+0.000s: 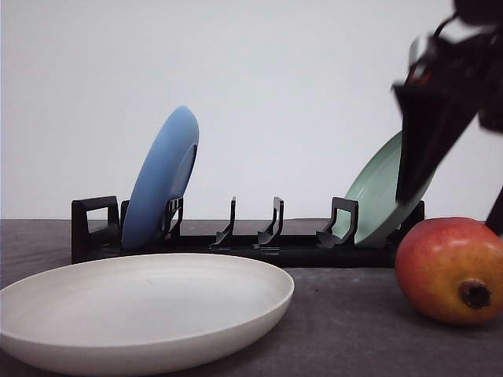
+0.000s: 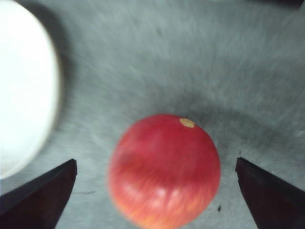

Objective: Place pomegranate in white plate

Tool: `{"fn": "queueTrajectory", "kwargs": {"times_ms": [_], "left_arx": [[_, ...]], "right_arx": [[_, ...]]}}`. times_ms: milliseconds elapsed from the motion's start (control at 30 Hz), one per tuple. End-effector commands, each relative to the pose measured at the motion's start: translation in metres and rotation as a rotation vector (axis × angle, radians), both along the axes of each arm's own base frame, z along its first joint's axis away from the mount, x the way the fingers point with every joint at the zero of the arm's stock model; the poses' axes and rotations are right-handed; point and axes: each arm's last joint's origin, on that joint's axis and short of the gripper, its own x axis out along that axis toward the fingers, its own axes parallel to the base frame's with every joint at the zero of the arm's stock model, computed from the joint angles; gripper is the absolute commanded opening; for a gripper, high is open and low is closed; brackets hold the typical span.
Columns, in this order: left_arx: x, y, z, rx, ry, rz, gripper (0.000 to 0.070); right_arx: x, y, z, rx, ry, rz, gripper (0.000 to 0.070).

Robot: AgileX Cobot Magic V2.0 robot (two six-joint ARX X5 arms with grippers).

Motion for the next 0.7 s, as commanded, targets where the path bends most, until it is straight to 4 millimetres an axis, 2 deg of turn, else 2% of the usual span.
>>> {"fn": "queueTrajectory", "kwargs": {"times_ms": [0, 267, 333, 367, 433, 533, 667], "left_arx": [[-0.002, 0.006, 0.002, -0.043, -0.017, 0.006, 0.058], [-0.006, 0.022, 0.001, -0.12, -0.035, 0.013, 0.058], [-0.006, 0.022, 0.001, -0.12, -0.035, 0.014, 0.058], [-0.006, 0.022, 0.001, -0.12, -0.035, 0.013, 0.058], [-0.006, 0.022, 0.001, -0.12, -0.035, 0.014, 0.058], [-0.006, 0.022, 0.001, -0.12, -0.035, 0.014, 0.058], [-0.006, 0.022, 0.001, -0.121, -0.035, 0.014, 0.058]], "right_arx": [[0.006, 0.004, -0.005, -0.019, 0.016, -0.001, 0.07], [0.018, 0.014, -0.031, -0.051, 0.096, 0.019, 0.07], [0.018, 0.014, -0.034, -0.05, 0.116, 0.02, 0.0598], [0.018, 0.015, -0.035, -0.042, 0.127, 0.02, 0.0524], [0.019, 0.015, -0.034, -0.036, 0.135, 0.001, 0.0495], [0.023, 0.019, -0.025, -0.033, 0.143, -0.011, 0.0493], [0.032, 0.043, -0.001, -0.026, 0.131, 0.05, 0.0493]]}}
